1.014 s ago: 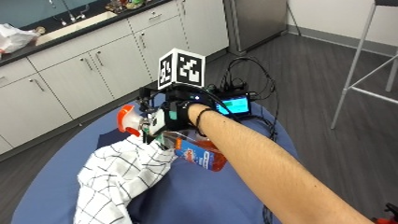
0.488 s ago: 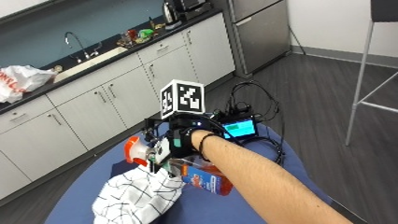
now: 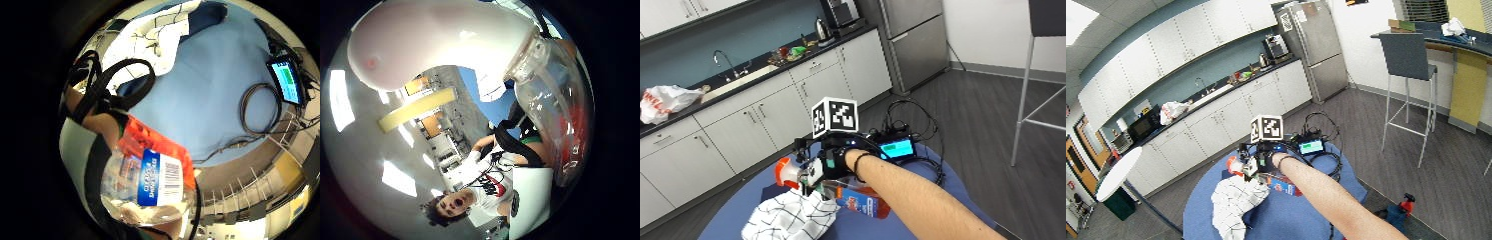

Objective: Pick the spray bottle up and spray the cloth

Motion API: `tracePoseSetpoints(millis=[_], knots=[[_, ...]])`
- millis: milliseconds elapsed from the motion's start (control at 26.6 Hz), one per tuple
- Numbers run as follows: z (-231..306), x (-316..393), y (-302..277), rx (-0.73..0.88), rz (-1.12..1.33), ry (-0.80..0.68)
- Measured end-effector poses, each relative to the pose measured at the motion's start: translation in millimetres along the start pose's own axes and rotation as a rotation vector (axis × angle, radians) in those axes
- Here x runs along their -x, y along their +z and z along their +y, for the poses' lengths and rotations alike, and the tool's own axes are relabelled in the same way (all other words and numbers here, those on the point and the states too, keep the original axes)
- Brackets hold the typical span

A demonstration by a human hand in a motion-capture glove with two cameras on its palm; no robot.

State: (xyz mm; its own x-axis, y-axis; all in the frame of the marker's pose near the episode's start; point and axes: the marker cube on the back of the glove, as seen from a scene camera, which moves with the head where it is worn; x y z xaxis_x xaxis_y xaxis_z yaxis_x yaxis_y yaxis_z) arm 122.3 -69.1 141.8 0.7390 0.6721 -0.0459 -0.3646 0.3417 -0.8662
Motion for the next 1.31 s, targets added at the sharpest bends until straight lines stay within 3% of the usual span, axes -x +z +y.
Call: tracePoseSetpoints(millis=[901,1126,1314], knots=[[11,-18,11,-0.002,-0.049,-0.021],[21,-8,22,-0.034,-0.101,-0.126],[33,18,38,-0.153,-0.217,-0.319]])
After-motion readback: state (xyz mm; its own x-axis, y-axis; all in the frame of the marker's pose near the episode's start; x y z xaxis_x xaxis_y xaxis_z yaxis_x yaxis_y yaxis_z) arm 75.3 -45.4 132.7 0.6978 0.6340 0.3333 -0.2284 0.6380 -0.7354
